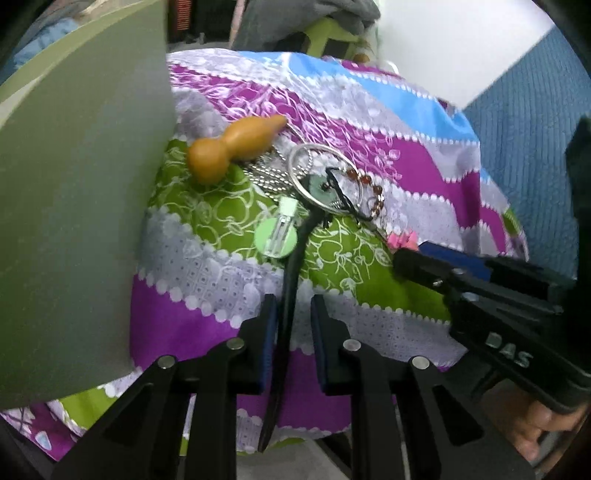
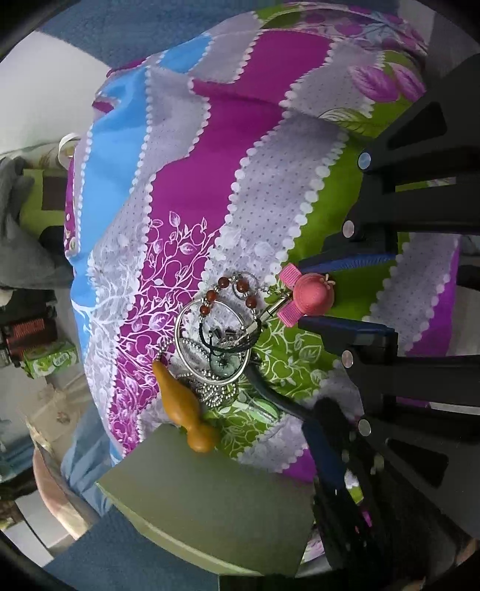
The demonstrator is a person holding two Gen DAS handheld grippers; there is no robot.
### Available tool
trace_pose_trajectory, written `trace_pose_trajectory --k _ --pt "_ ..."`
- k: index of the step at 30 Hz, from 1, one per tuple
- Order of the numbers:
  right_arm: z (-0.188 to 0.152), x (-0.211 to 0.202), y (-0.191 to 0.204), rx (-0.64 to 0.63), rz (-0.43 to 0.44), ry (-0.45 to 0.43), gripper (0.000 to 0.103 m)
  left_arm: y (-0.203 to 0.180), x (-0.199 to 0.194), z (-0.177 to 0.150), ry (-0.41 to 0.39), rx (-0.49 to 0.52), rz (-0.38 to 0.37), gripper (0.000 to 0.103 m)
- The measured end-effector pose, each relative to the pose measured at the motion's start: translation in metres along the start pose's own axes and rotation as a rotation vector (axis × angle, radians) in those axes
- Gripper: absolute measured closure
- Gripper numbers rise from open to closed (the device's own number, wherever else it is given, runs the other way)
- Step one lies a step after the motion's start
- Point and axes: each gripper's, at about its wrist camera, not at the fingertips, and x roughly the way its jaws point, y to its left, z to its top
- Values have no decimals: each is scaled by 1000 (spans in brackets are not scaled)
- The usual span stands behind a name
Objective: Organize jewelry
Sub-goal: 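Grasp the small black scissors with the left gripper while the right gripper grasps the pink bow pendant, then lift the scissors in the left gripper over the box while the right gripper carries the pink pendant there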
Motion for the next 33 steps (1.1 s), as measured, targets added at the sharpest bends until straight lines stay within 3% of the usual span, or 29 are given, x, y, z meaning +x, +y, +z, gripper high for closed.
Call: trace_pose_trajectory --k 3,5,15,22,33 --pt "-3 -9 -2 28 14 -19 82 -2 1 3 -2 11 17 84" --pt "-2 -12 -2 42 23 -28 82 0 0 5 -4 5 27 96" --pt "-11 -29 6 60 28 -72 81 -5 -32 -6 -27 -13 -31 97" --pt "-28 -29 9 65 -2 -38 82 -2 -53 -19 -9 -62 -58 97" --pt "-42 -58 6 101 -18 -90 82 -1 -96 -26 -76 -69 -51 98"
